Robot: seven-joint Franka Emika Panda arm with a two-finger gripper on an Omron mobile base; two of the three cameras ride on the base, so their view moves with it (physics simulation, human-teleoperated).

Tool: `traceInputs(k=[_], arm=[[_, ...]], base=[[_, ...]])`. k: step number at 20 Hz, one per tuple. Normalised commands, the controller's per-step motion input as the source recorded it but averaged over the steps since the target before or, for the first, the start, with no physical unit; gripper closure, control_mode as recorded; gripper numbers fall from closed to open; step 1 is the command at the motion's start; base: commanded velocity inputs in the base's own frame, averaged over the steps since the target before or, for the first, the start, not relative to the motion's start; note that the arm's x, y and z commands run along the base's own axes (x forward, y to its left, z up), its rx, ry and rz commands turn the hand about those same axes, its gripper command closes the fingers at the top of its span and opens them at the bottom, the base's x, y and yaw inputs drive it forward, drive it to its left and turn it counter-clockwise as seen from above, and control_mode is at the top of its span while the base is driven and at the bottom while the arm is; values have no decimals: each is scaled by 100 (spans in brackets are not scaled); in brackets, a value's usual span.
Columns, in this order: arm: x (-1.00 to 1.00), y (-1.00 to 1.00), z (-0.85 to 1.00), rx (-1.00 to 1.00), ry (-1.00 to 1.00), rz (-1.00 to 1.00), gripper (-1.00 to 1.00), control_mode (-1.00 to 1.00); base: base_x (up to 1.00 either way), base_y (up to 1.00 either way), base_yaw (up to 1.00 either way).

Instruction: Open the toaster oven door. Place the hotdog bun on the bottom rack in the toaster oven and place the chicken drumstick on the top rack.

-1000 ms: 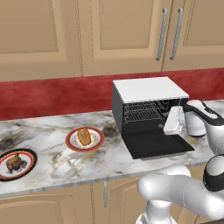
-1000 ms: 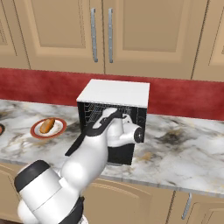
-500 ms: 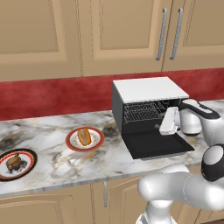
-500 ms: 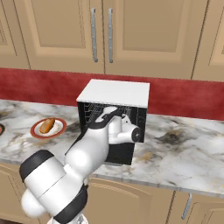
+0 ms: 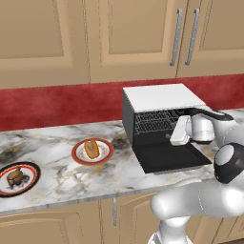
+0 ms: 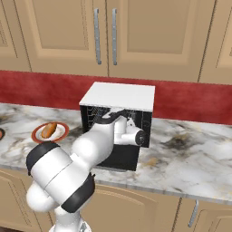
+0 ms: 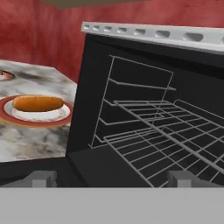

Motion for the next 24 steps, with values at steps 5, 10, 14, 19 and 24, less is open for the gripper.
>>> traceInputs(k=[5, 10, 14, 19, 24], arm=[[15, 0, -9, 0, 0, 0, -100, -100], [12, 0, -12, 0, 0, 0, -100, -100], [15, 0, -7, 0, 0, 0, -100, -100], [15, 0, -6, 0, 0, -2, -100, -100], [13, 0, -11, 0, 0, -2, -100, -100]], base=[[0, 0, 0], [0, 0, 0], [0, 0, 0], [0, 0, 0], [0, 0, 0]])
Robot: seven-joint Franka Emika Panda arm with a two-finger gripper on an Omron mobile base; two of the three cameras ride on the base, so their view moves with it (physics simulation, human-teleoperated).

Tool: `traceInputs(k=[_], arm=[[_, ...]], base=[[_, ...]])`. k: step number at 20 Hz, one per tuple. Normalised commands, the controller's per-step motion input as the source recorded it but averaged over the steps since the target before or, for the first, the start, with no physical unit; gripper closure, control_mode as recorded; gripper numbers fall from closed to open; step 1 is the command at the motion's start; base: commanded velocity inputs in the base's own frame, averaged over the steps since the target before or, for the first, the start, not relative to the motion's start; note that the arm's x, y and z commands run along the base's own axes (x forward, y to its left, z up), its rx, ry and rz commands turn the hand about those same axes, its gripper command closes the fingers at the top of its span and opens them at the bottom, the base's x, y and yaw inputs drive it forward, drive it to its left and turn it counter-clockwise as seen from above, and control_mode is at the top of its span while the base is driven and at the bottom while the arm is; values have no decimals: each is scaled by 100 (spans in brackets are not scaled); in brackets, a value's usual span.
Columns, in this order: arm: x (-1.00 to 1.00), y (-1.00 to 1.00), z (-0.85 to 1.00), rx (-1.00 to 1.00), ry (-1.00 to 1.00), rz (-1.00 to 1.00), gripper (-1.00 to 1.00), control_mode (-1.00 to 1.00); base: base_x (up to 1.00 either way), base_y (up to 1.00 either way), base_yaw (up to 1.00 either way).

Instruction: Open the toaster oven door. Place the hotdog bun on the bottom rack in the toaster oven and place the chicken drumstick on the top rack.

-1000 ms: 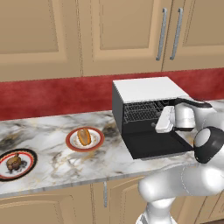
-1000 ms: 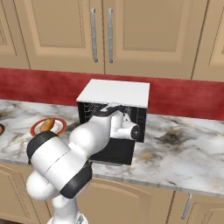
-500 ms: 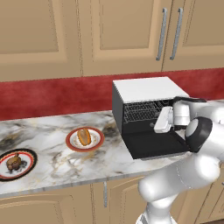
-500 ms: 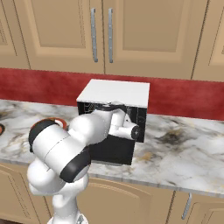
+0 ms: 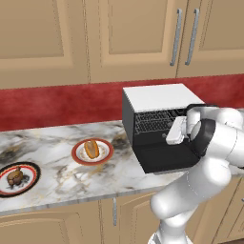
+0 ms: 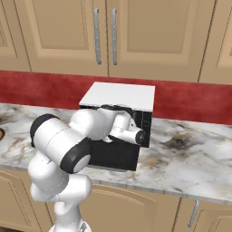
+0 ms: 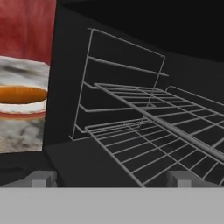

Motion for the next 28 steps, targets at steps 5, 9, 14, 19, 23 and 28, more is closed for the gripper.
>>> traceInputs(k=[5, 9, 14, 19, 23, 28], arm=[[13, 0, -9, 0, 0, -1, -100, -100], [11, 0, -5, 0, -1, -1, -100, -100], [12, 0, -3, 0, -2, -1, -100, -100], [17, 0, -1, 0, -2, -1, -100, -100], [13, 0, -8, 0, -2, -1, -100, -100], [8, 0, -12, -4, -4, -1, -100, -100]], base=[[0, 0, 0], [0, 0, 0], [0, 0, 0], [0, 0, 0], [0, 0, 0], [0, 0, 0]])
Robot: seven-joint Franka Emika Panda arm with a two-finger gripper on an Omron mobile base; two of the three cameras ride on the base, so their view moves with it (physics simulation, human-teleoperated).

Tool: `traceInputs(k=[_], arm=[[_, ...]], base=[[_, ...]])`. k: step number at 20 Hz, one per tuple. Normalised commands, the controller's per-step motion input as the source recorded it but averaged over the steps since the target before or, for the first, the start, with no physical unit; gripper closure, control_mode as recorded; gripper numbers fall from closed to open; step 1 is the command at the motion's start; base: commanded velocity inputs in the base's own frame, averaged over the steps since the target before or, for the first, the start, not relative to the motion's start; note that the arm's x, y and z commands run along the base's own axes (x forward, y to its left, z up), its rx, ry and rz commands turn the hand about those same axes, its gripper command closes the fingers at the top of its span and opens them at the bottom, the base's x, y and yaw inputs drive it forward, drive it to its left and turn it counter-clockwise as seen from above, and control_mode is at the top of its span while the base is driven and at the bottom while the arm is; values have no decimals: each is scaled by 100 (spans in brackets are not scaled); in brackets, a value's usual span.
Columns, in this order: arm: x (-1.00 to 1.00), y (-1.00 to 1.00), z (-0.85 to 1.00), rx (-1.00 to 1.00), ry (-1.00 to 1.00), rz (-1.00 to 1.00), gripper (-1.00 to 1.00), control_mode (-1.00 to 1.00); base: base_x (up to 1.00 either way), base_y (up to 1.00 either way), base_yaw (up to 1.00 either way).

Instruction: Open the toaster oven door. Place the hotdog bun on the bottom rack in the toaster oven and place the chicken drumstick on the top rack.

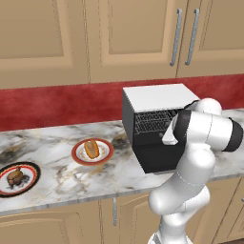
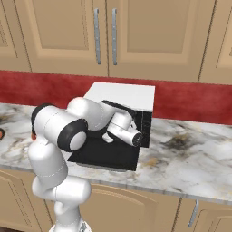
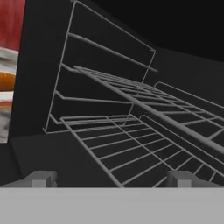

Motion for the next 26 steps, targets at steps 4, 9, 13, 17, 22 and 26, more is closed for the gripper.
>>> traceInputs(k=[4, 9, 13, 17, 22, 26], arm=[[0, 6, -13, -8, -6, 0, -100, -100], [2, 16, -10, -7, -6, 0, -100, -100], [21, 15, -3, -5, -7, -4, -100, -100], [23, 5, -4, -7, -3, -7, -100, -100], [28, 0, -10, -9, 0, -9, -100, -100], [33, 1, -3, -4, 0, -6, -100, -100]], base=[[0, 0, 0], [0, 0, 0], [0, 0, 0], [0, 0, 0], [0, 0, 0], [0, 0, 0]])
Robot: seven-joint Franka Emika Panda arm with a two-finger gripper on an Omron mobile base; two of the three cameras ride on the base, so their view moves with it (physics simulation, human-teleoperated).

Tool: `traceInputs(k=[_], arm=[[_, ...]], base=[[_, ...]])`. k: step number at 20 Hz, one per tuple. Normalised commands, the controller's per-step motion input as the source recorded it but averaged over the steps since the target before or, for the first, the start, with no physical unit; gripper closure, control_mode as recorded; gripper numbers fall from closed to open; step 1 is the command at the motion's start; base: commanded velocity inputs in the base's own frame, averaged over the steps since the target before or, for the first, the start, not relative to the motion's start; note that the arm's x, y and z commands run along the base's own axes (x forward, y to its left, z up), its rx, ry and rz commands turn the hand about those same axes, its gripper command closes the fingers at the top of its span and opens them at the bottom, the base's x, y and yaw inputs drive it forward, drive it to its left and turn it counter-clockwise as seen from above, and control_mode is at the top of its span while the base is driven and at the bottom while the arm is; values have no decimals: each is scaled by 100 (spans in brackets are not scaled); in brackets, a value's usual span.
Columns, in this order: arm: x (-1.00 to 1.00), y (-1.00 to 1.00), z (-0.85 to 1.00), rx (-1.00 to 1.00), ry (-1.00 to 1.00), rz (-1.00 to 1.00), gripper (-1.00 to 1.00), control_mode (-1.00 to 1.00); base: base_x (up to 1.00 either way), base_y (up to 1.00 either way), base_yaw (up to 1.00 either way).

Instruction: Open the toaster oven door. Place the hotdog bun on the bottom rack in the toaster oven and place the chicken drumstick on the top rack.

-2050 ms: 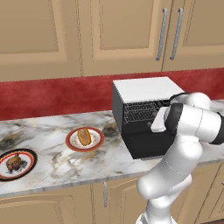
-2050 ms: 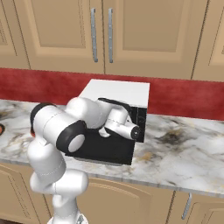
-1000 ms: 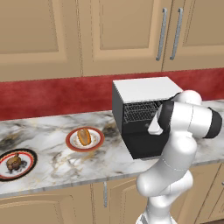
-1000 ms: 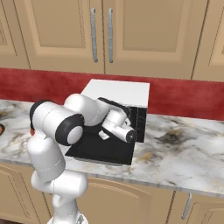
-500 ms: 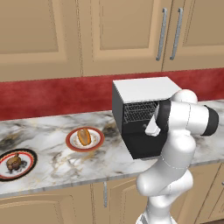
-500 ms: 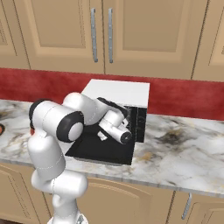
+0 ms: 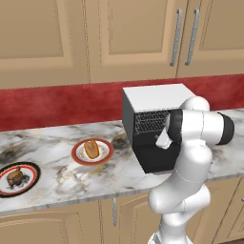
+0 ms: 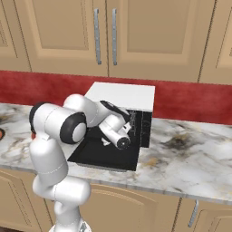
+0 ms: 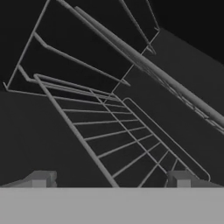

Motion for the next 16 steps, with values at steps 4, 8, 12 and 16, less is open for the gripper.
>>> traceInputs(k=[4, 8, 12, 16], arm=[[40, 1, 0, 0, 0, 0, -100, -100], [37, -3, 0, 1, 3, 0, -100, -100], [22, -1, 0, 13, 10, 2, -100, -100], [1, 0, 0, 17, 6, 2, -100, -100]], base=[[0, 0, 0], [0, 0, 0], [0, 0, 0], [0, 0, 0]])
